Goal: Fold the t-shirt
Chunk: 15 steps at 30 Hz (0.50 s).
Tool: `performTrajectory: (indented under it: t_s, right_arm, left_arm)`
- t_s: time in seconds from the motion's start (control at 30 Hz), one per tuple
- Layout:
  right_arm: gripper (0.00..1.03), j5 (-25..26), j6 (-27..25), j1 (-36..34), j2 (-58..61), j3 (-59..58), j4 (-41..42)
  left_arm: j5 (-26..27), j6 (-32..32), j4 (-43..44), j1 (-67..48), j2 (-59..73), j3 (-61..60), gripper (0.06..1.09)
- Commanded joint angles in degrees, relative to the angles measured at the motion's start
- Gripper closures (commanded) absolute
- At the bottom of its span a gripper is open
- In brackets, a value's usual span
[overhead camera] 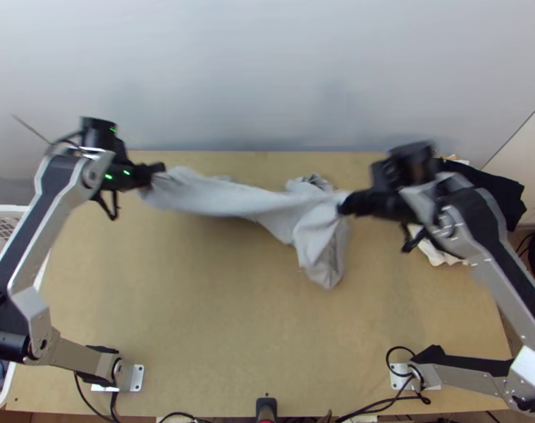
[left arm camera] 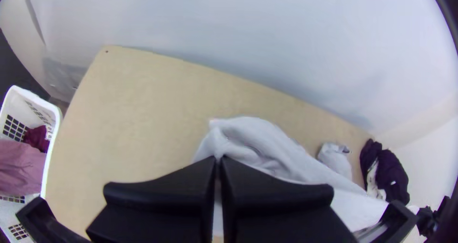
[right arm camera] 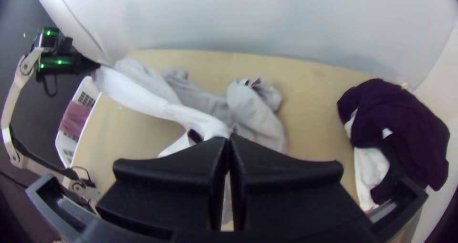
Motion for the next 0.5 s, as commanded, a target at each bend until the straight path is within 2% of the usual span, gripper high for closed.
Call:
performTrajectory:
  t_s: [0.0,0.17,0.23,0.33,0.47]
  right_arm:
    - [1.0,2.34,-2.72,-10.83,-0.87,14.31,-1.2]
    - [1.0,4.36,-6.24,-15.67,-0.96,23.18,-0.76]
    - [1.0,6.03,-7.21,-15.84,-0.96,26.52,-0.5]
    - [1.0,8.4,-9.67,-15.76,-1.84,29.34,0.91]
    - [1.0,10.69,-11.78,-15.76,-4.48,28.98,3.72]
  left_arm:
    - [0.02,-2.67,-6.39,6.91,-2.67,12.7,1.05]
    - [0.99,-5.31,-9.82,9.55,-1.71,31.25,1.05]
    - [0.64,-6.72,-8.06,9.72,-1.53,37.75,1.05]
    - [-1.12,-7.16,-0.24,9.37,-5.4,37.84,1.05]
    - [-2.09,-6.1,5.91,7.35,-9.71,37.57,1.05]
